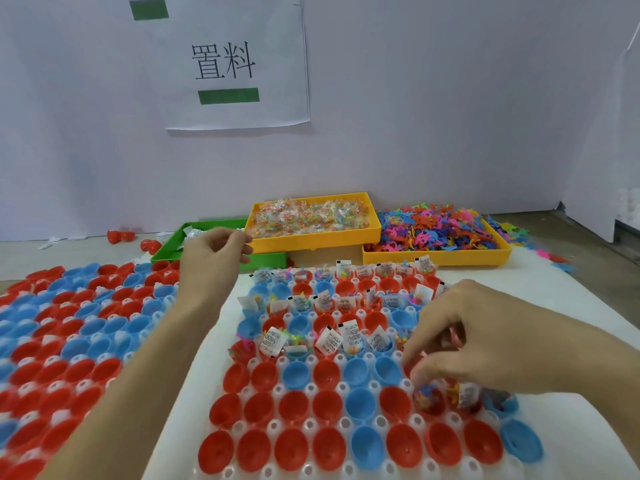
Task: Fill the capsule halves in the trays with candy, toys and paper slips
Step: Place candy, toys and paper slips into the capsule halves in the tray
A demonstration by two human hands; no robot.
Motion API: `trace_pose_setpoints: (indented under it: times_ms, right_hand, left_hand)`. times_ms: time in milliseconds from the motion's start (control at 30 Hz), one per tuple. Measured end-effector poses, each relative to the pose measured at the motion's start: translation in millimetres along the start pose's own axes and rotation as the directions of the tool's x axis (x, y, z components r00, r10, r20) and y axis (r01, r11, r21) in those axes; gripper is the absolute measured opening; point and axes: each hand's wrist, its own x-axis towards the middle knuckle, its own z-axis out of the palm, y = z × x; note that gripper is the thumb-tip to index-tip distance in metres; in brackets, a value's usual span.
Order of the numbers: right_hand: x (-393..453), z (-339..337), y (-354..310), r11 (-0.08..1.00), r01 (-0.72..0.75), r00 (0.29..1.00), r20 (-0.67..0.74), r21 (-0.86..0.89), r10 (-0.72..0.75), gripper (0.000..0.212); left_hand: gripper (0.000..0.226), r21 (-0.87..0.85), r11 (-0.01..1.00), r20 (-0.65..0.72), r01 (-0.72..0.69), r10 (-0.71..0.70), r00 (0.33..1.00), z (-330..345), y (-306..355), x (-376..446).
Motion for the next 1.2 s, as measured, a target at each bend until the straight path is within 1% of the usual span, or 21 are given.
trace_pose_setpoints:
  times_ms: [33,67,100,133,167,267,300,367,400,467,533,600,733,800,933,1067,1133,1200]
  right_hand:
    - [1.0,0.8,5.1,0.999,0.034,0.995,-0.094,-0.007,-0.035,0.007]
    - [3.0,0.5,8.8,0.997,0.067,0.985,-0.160,-0.030,-0.071,0.011]
    - [5.2,-0.1,11.7,0.995,0.093,0.968,-0.231,-0.038,-0.099,0.019]
    - [8.3,-0.5,15.2,0.993,0.106,0.943,-0.313,-0.049,-0.116,0.028]
    - [11.9,0.8,20.5,0.991,0.111,0.909,-0.395,-0.072,-0.130,0.031]
    - [20.4,4.0,34.5,0.987,0.077,0.809,-0.570,-0.139,-0.143,0.013]
    - [22.4,5.1,38.2,0.987,0.059,0.782,-0.608,-0.151,-0.140,0.012]
    - [25.1,5.9,45.9,0.988,0.041,0.753,-0.645,-0.150,-0.130,0.019]
    - [25.6,6.4,47.1,0.987,0.037,0.749,-0.649,-0.154,-0.129,0.022]
    - [27.4,8.2,49.4,0.989,0.021,0.754,-0.647,-0.145,-0.111,0.021]
    - [28.8,10.7,53.8,0.989,0.007,0.765,-0.636,-0.145,-0.099,0.019]
    - [29.5,12.5,55.9,0.989,-0.007,0.772,-0.630,-0.146,-0.087,0.018]
    - [31.2,14.4,56.6,0.986,-0.010,0.763,-0.638,-0.168,-0.102,0.013]
    - [31.6,14.8,57.5,0.985,-0.015,0.762,-0.640,-0.170,-0.099,0.015]
    - [31.5,14.7,57.7,0.986,-0.021,0.755,-0.649,-0.163,-0.091,0.016]
    - [31.5,15.1,57.3,0.987,-0.018,0.751,-0.653,-0.159,-0.091,0.015]
    - [31.3,15.2,57.5,0.988,-0.021,0.753,-0.652,-0.155,-0.086,0.015]
    - [31.1,15.3,57.9,0.988,-0.023,0.757,-0.648,-0.154,-0.084,0.014]
  left_hand:
    - [0.015,0.065,0.998,-0.045,0.016,-0.013,0.999,-1.3,-5.9,15.9]
    - [0.013,0.145,0.989,-0.075,0.027,-0.017,0.997,-2.7,-12.8,30.9]
    - [0.011,0.238,0.971,-0.091,0.032,-0.011,0.996,-3.7,-20.3,44.3]
    - [0.011,0.334,0.942,-0.091,0.029,0.002,0.996,-4.6,-27.4,55.6]
    - [0.014,0.426,0.905,-0.072,0.016,0.016,0.997,-5.3,-34.1,65.6]
    - [0.017,0.647,0.760,0.035,-0.057,0.044,0.998,-5.0,-46.1,89.9]
    - [0.016,0.690,0.721,0.063,-0.069,0.035,0.997,-3.9,-46.4,96.7]
    - [0.017,0.749,0.659,0.115,-0.074,-0.019,0.993,-0.2,-44.3,108.1]
    - [0.020,0.776,0.626,0.142,-0.079,-0.052,0.988,2.1,-43.0,112.4]
    - [0.024,0.821,0.563,0.191,-0.096,-0.113,0.975,6.3,-42.3,118.5]
    - [0.028,0.844,0.526,0.216,-0.107,-0.151,0.965,8.4,-44.5,121.4]
    - [0.028,0.836,0.539,0.214,-0.103,-0.148,0.966,9.0,-48.8,123.8]
    - [0.017,0.816,0.562,0.210,-0.136,-0.069,0.975,10.8,-54.9,125.6]
    - [0.014,0.806,0.572,0.201,-0.150,-0.028,0.979,10.6,-56.8,125.0]
    - [0.019,0.772,0.605,0.195,-0.195,0.066,0.979,7.6,-57.3,123.7]
    - [0.021,0.751,0.613,0.220,-0.243,0.114,0.969,5.0,-56.2,121.6]
    - [0.015,0.725,0.648,0.197,-0.234,0.130,0.972,2.8,-55.2,119.9]
    - [0.010,0.694,0.694,0.158,-0.191,0.113,0.981,0.3,-54.5,117.8]
